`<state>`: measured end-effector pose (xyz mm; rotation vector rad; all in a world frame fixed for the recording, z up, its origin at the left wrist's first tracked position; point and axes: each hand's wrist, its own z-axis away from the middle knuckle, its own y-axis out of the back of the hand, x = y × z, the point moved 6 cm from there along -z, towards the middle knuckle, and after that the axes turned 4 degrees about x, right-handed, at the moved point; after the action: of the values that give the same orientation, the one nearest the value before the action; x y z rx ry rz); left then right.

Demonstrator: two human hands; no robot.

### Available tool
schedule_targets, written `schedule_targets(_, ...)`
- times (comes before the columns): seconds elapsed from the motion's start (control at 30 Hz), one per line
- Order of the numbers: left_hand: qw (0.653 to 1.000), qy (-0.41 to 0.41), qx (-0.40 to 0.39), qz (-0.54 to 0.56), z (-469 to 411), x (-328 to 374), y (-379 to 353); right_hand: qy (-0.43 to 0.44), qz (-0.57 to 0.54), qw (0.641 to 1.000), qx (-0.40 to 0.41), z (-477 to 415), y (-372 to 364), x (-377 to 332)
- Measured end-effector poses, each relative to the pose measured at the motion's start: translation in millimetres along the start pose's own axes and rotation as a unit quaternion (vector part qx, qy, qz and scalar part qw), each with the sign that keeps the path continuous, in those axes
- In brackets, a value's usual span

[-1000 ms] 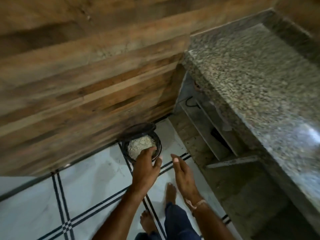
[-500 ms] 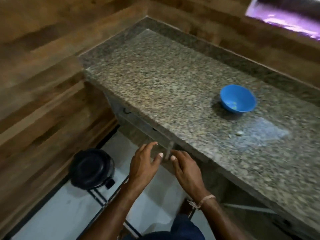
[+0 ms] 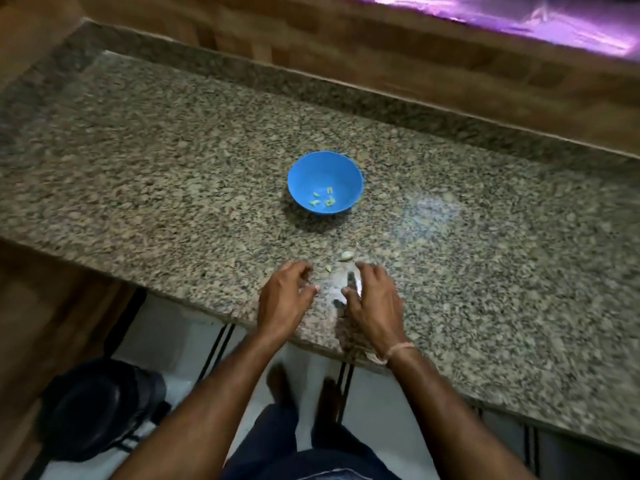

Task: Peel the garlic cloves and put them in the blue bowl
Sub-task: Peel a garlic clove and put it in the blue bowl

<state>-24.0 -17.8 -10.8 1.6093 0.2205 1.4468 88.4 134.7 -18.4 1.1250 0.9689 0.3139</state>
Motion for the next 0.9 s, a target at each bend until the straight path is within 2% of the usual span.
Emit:
schedule_targets(0.1, 0.998, -0.061, -0.016, -0.024, -29.6, 13.8, -19.6, -0.024, 0.056, 0.998, -0.027, -28.5, 3.6, 7.7)
schedule_targets(0.23, 0.992, -0.103, -0.032, -0.067, -50.1, 12.6, -39.2, -0.036, 0.106, 0.992, -0.06, -55.0, 0.6, 9.6)
schedule_targets(0.37, 0.991, -0.108, -0.027, -0.068, -53.7, 11.2, -37.6, -0.061, 0.119, 0.99, -0.051, -61.8, -1.6, 6.4)
schedule_targets(0.43, 0.995, -0.097, -0.016, -0.034, -54.4, 11.2, -32.1, -0.07, 0.117, 0.99, -0.045, -62.1, -2.1, 4.0)
schedule_targets(0.6, 0.995, -0.071, 0.056, 0.048, -88.6, 36.3, 2.6, -0.089, 0.11, 0.989, -0.033, -63.9, -3.4, 3.6)
schedule_targets(0.73, 0.991, -0.072, 0.115, 0.008, -137.9, 57.1, 25.7, -0.107, 0.094, 0.989, -0.028, -64.6, -3.1, 4.0)
schedule_targets(0.9, 0.988, -0.096, 0.109, -0.059, -158.3, 59.1, 28.8, -0.115, 0.076, 0.99, -0.015, -63.4, -2.9, 5.3)
